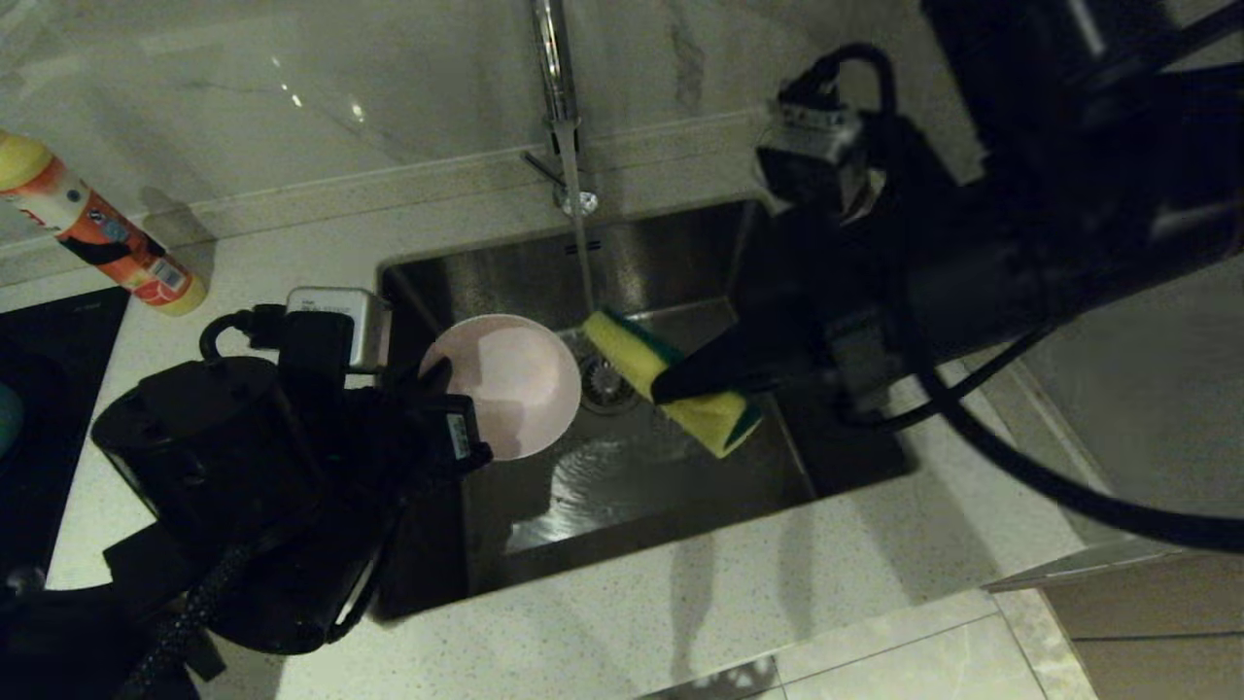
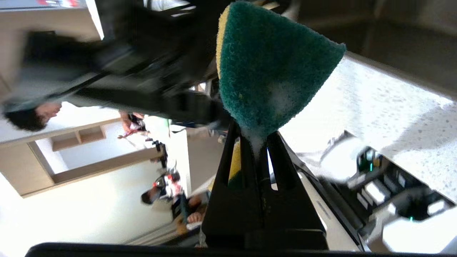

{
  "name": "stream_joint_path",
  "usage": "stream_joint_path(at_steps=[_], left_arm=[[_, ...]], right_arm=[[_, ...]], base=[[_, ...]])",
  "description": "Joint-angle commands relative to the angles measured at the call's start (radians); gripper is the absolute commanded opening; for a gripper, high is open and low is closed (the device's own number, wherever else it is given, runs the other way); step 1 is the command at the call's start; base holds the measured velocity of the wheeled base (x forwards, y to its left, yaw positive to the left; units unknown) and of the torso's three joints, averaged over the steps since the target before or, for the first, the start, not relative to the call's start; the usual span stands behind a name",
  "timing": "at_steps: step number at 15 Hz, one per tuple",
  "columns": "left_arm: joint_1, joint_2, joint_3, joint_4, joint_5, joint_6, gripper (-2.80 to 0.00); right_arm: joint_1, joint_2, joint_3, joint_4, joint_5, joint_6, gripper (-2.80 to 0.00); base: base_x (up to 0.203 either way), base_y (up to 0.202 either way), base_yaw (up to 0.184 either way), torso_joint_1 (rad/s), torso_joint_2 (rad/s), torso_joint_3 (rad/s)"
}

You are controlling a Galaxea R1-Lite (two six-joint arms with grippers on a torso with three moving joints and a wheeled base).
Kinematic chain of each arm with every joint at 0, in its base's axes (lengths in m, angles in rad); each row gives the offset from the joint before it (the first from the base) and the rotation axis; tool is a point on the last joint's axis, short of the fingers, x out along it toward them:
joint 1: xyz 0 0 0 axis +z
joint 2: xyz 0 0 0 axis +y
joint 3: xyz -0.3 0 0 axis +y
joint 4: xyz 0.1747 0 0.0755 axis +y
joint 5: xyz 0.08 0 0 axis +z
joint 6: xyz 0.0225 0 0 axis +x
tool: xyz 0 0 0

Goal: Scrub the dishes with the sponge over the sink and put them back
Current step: Wipe the bowl

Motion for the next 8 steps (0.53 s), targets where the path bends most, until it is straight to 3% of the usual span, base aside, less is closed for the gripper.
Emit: stream_joint_path(at_steps=[1, 5, 8], left_arm=[[0.095, 0.016, -0.002, 0.060, 0.003, -0.017, -2.80], [0.166, 0.020, -0.147, 0.441, 0.001, -0.169, -2.80], [0.182, 0.046, -0.329, 0.740, -0.039, -0.331, -2.80]], right_arm=[[-0.003, -0.129, -0.019, 0.014, 0.002, 0.002, -2.80], [-0.071, -0.189, 0.030, 0.068, 0.000, -0.007, -2.80], [-0.097, -0.241, 0.106, 0.060, 0.000, -0.008, -2.80]], base=[[0.000, 0.000, 0.000, 0.000, 0.00, 0.000], [0.000, 0.000, 0.000, 0.000, 0.00, 0.000], [0.000, 0.000, 0.000, 0.000, 0.00, 0.000]])
